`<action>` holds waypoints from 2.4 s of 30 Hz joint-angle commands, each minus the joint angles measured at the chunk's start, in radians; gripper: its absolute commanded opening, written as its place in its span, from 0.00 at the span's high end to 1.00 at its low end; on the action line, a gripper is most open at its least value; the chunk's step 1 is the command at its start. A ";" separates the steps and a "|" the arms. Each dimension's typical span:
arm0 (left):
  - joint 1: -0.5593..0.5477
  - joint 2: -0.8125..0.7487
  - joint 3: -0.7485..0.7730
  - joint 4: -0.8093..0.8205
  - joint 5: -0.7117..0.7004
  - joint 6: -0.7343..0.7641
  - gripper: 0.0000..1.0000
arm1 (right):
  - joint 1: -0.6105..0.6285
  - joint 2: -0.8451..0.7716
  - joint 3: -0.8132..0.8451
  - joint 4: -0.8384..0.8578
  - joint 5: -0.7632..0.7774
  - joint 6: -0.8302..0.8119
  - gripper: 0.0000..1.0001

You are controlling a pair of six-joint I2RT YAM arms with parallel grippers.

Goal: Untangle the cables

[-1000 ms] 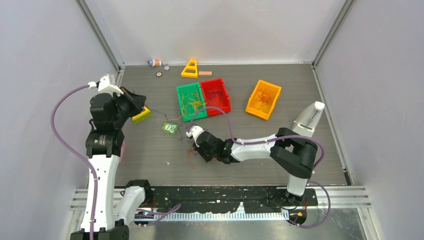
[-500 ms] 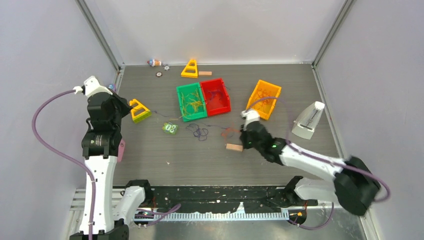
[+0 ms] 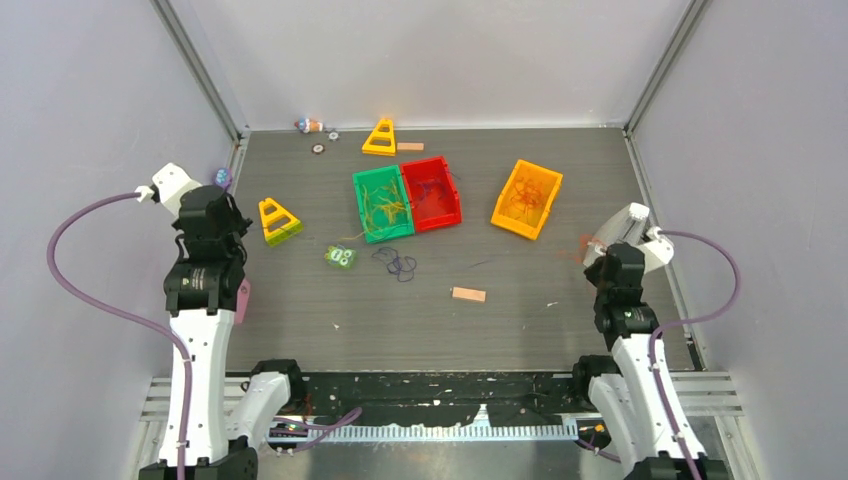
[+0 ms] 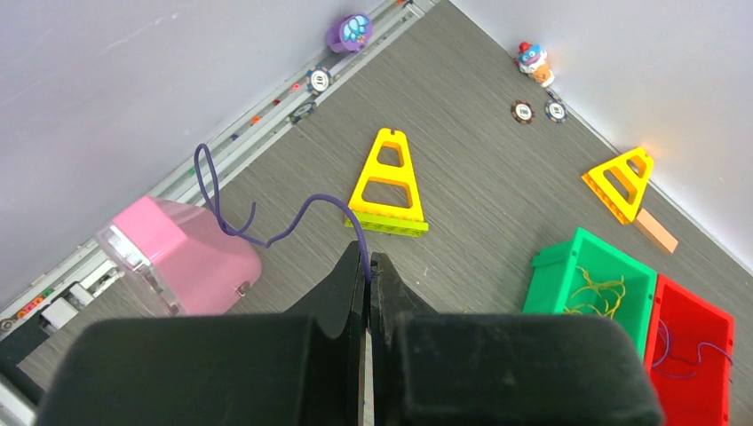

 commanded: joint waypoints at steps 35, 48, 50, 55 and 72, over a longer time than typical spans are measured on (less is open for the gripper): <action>0.001 -0.045 -0.078 0.173 0.353 0.026 1.00 | 0.117 0.512 0.980 -0.001 -0.393 -0.149 0.95; -0.064 -0.009 -0.131 0.161 0.561 0.001 1.00 | 0.152 0.419 0.674 -0.083 -0.383 -0.205 0.03; -0.144 0.016 -0.124 0.127 0.535 0.029 1.00 | 0.216 0.437 0.663 -0.136 -0.445 -0.271 0.01; -0.240 0.081 -0.114 0.075 0.455 0.081 1.00 | 0.513 0.528 0.642 -0.152 -0.370 -0.300 0.05; -0.247 0.023 -0.114 0.003 0.423 0.224 1.00 | 0.916 1.228 0.978 -0.047 -0.145 -0.253 0.05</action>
